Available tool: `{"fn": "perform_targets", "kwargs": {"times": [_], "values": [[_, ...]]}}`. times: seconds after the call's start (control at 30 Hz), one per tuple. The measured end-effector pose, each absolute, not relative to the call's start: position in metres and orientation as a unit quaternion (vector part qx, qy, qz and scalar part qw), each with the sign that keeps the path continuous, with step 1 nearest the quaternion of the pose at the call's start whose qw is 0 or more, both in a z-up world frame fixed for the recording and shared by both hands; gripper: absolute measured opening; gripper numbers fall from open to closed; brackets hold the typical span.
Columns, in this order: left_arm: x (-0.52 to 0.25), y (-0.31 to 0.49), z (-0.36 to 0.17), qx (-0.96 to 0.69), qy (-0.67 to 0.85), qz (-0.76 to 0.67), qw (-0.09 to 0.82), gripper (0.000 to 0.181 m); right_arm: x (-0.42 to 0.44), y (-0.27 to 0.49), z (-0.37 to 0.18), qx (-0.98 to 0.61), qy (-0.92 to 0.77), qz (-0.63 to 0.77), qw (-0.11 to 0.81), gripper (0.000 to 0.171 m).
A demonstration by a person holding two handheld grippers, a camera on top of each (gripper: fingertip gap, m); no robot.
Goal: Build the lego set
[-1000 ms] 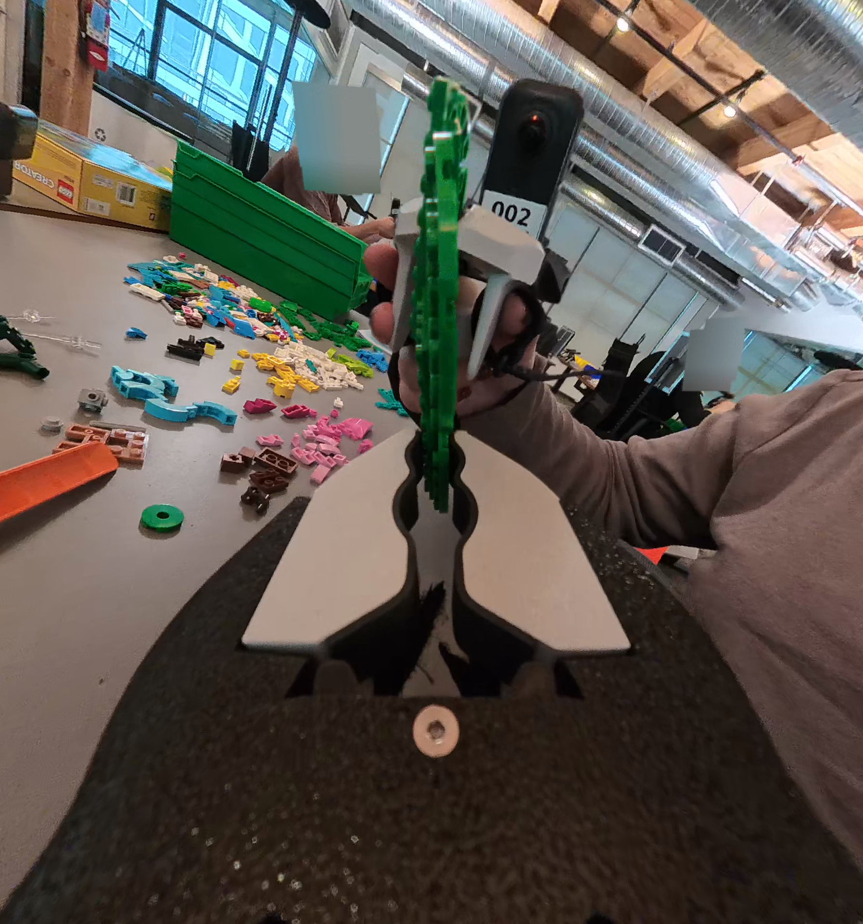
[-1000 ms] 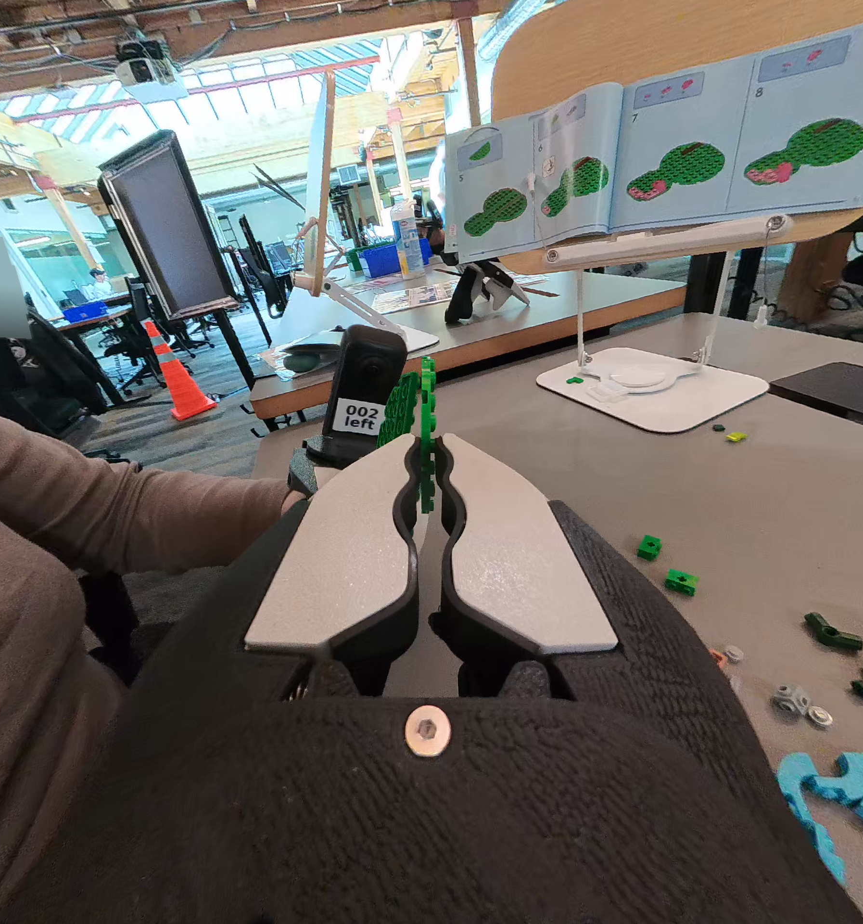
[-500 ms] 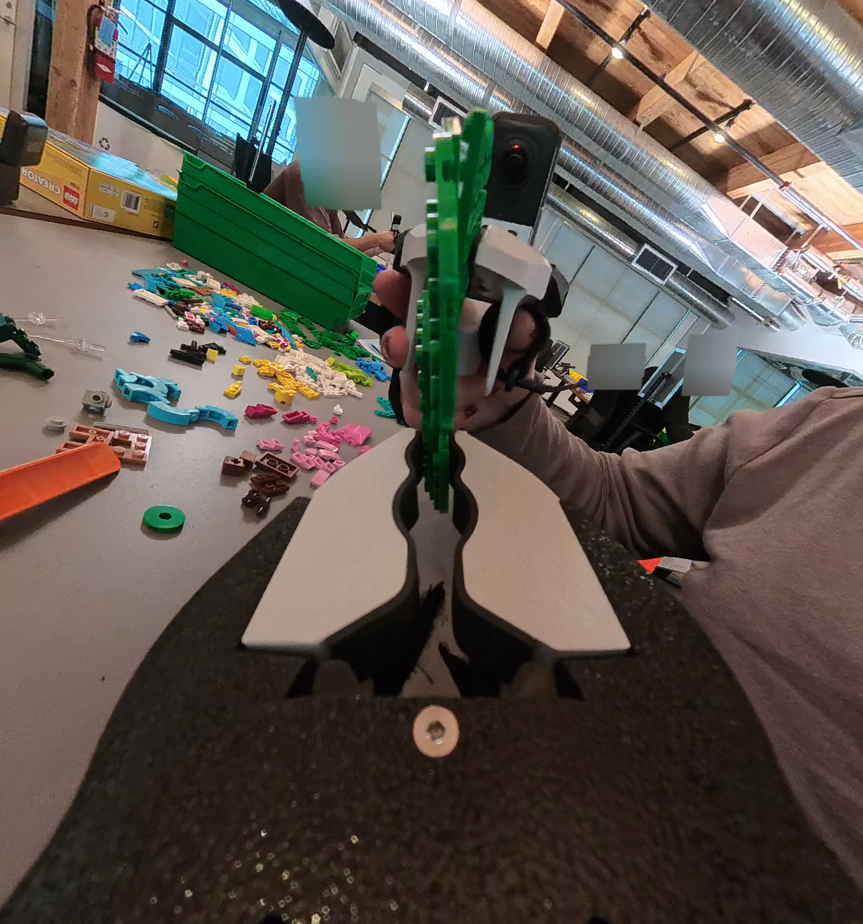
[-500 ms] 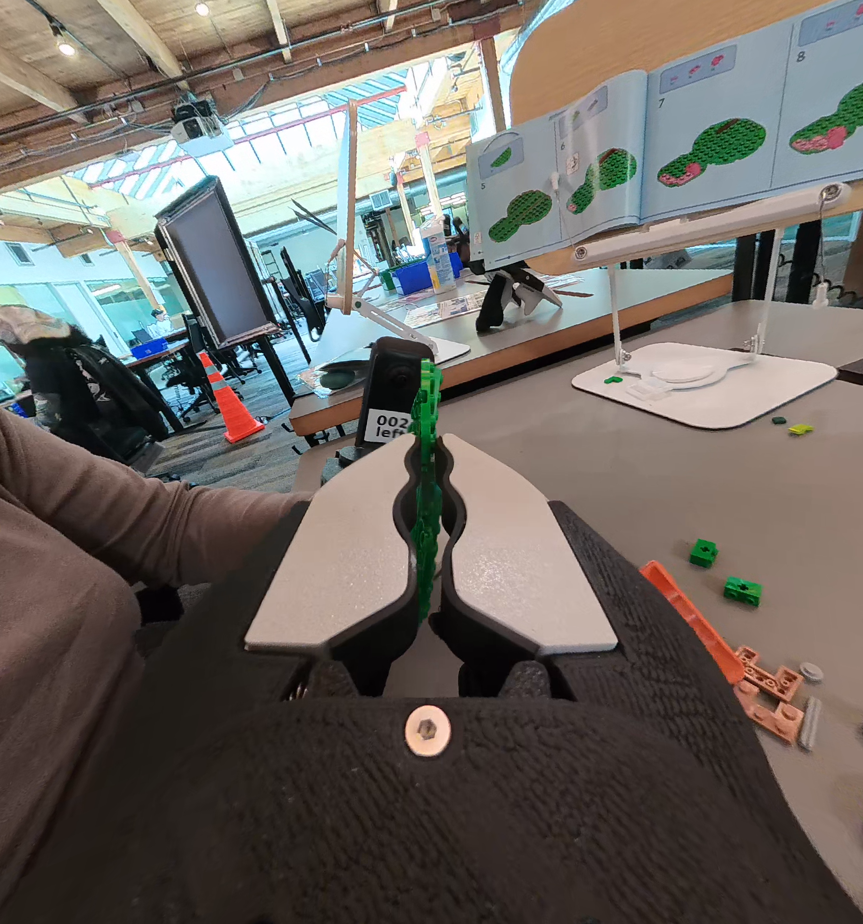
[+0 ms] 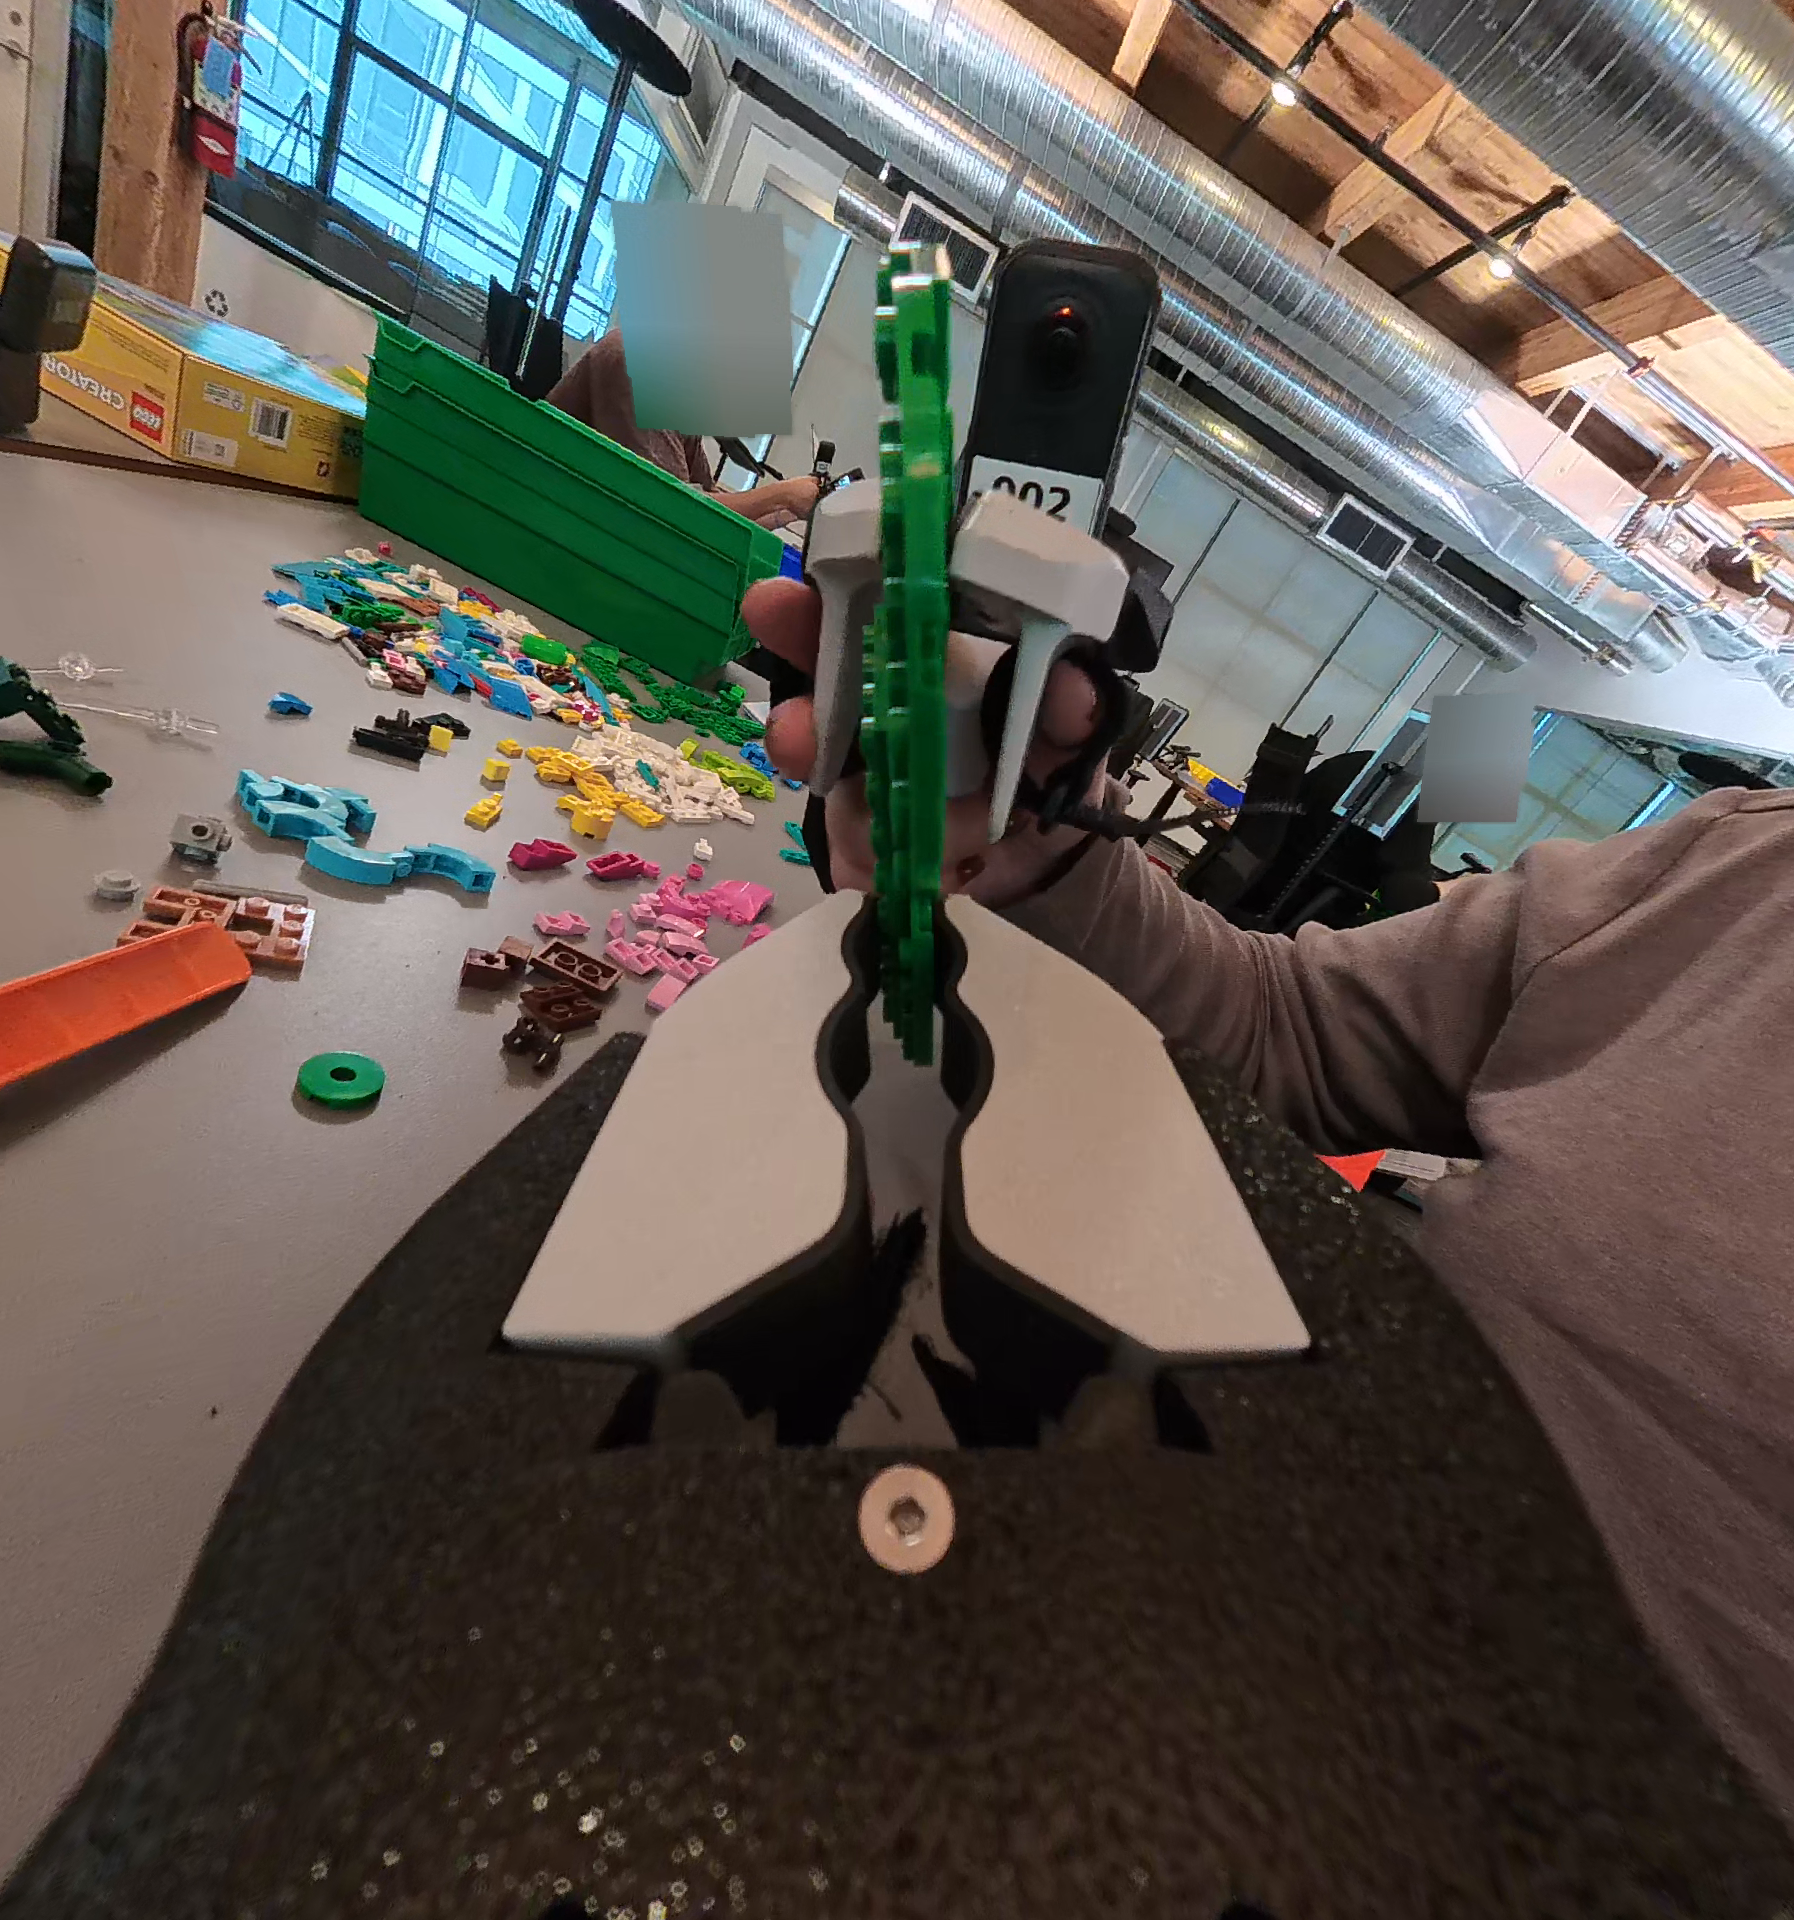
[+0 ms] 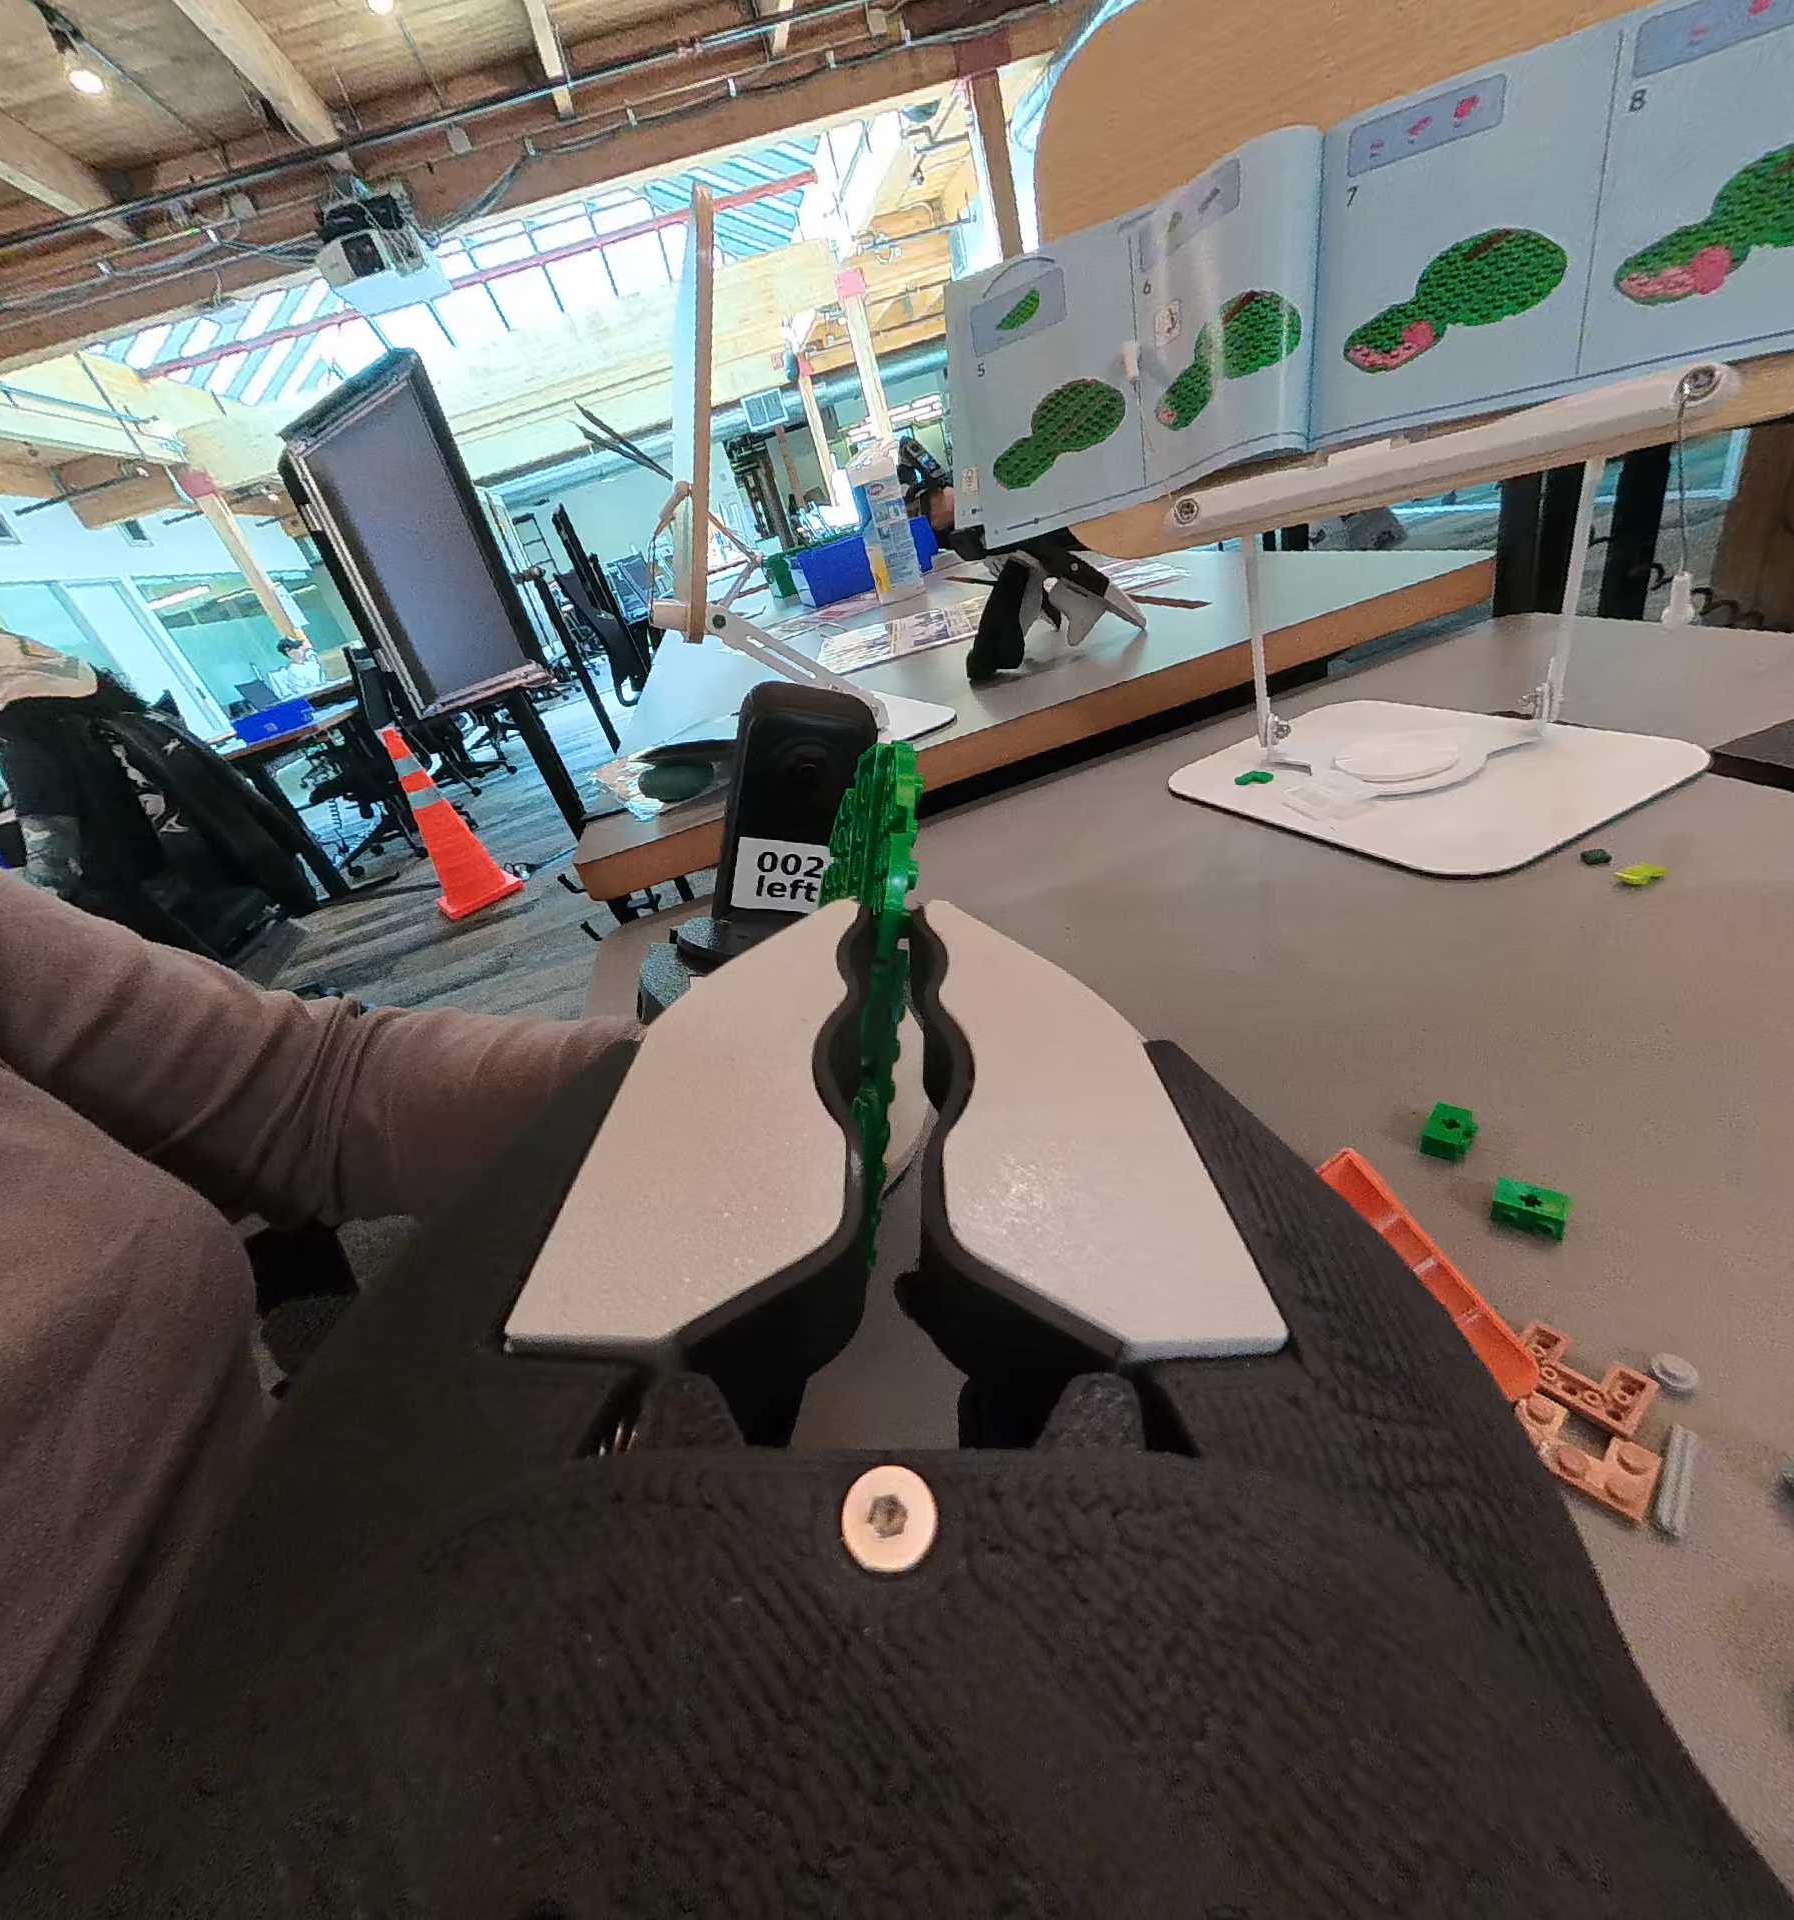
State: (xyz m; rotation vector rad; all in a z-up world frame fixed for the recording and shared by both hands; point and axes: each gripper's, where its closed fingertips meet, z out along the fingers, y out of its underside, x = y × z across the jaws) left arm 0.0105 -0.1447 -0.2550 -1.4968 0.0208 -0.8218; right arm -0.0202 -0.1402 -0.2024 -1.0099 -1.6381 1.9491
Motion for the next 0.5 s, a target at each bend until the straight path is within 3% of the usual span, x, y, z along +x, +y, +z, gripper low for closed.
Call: {"fn": "perform_targets", "kwargs": {"times": [0.5], "values": [[0.012, -0.146, -0.254, -0.657, 0.017, -0.365, 0.66, 0.008, -0.018, -0.15, -0.215, -0.361, -0.613, 0.681, 0.172, 0.009]]}}
